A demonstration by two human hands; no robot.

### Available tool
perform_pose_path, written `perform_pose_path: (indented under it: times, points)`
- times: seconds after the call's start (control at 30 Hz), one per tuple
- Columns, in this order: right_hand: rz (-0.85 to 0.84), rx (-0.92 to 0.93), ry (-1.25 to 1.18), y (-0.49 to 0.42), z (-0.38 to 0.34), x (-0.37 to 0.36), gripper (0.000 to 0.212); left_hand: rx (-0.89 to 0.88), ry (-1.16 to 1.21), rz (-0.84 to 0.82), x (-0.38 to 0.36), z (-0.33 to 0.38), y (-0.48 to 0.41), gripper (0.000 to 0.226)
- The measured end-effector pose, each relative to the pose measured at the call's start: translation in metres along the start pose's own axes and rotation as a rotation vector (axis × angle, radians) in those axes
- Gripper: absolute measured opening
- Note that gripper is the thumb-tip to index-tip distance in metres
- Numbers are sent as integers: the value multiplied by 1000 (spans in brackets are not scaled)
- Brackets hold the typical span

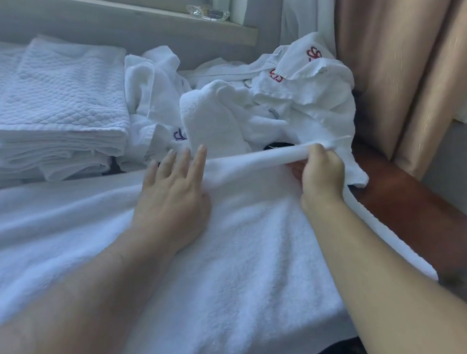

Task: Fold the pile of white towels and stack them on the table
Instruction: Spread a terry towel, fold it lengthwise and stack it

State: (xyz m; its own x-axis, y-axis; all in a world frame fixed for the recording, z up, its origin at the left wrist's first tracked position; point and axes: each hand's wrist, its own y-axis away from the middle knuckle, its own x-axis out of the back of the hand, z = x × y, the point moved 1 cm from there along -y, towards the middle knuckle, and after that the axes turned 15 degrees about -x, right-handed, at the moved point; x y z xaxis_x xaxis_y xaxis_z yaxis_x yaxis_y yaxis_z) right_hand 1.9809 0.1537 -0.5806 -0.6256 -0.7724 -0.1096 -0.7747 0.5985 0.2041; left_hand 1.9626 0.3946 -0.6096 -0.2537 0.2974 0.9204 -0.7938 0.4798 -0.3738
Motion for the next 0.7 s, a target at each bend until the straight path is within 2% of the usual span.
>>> perform_pose_path:
  times: [0.07,0.1,0.2,0.27,0.33,0.43,0.5,0.6,0.7]
  points:
    - [-143,-102,-332,6,9,15,29,-14,-28,46,4,2,-1,84]
    - [-192,-165,-408,7,11,20,30,-36,-53,67,6,3,-1,83]
    - [-189,-258,-306,2,6,22,35,-149,-115,114,10,6,0,60]
    - [-151,-269,-160,-2,3,18,19,-195,-120,111,13,11,2,43]
    - [-117,-251,-73,-3,4,16,14,-221,-139,87,18,17,5,29]
    - [-106,-192,-55,-1,6,18,20,-261,-202,19,24,25,7,17]
    - [-132,-172,-98,-1,8,21,19,-169,-169,-19,24,28,7,17]
    - [-221,-155,-192,1,8,25,18,29,-6,-31,17,34,13,28]
    - [-320,-174,-192,6,3,25,21,-22,7,77,15,43,24,30]
